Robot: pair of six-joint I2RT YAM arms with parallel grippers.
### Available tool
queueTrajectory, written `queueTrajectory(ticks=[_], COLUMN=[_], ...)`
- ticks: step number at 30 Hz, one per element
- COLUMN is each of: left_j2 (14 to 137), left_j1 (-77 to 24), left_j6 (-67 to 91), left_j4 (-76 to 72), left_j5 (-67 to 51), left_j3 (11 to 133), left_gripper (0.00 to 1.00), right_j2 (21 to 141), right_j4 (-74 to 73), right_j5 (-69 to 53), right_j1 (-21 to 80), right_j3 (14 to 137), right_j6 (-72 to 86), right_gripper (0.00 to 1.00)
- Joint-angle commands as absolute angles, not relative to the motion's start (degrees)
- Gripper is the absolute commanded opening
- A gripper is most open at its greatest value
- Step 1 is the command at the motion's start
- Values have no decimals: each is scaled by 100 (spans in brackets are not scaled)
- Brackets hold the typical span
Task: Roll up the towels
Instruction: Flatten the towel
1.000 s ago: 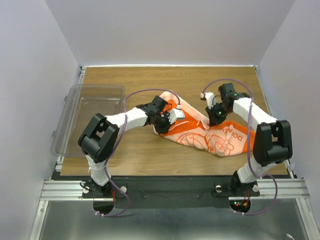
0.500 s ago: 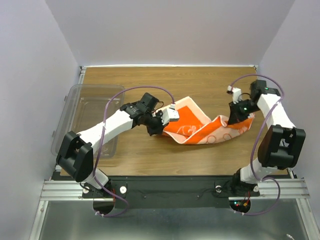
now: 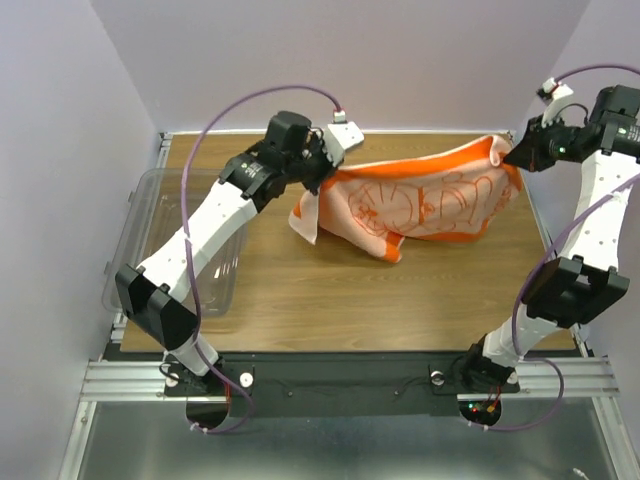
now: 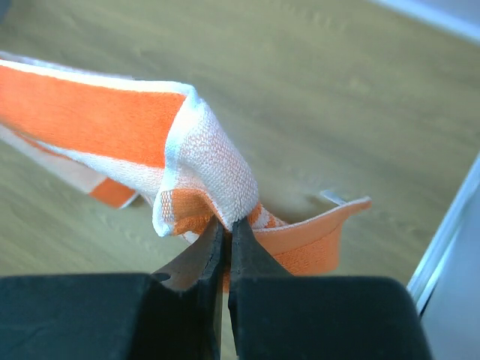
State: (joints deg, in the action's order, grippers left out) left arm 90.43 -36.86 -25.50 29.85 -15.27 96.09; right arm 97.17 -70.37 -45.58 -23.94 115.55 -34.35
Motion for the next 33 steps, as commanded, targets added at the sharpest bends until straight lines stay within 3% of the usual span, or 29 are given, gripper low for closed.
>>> queueTrajectory(ticks=[1, 5, 10, 17, 23, 33], left_j2=[9184, 8782, 7867, 7479, 8409, 11819], left_j1=[-3560, -3568, -3560, -3560, -3498, -2698], left_j6=[-2329, -2417, -2434, -2645, -2619, -2549], left_j4=[3057, 3208, 3190, 3656, 3946, 3692], left_j5=[-922, -1388, -1581, -2338, -2654, -3947], left_j3=[10571, 10232, 9247, 9579, 10467, 12391], left_gripper=[0, 0, 0, 0, 1, 8], right_j2=[9423, 8975, 7876, 7242, 7909, 9631], right_j4=[-6469, -6390, -6109, -6056, -5766, -4220], right_j5=[-4825, -4667, -4298, -3938, -3437, -3402], right_j1=[-2461, -2496, -2593, -2681, -2681, -2567], right_j3=[12049, 11840, 10680, 10617, 10258, 9361], right_j6=[-2602, -2593, -2742, -2619, -2593, -2303], right_gripper=[1, 1, 1, 1, 1, 1])
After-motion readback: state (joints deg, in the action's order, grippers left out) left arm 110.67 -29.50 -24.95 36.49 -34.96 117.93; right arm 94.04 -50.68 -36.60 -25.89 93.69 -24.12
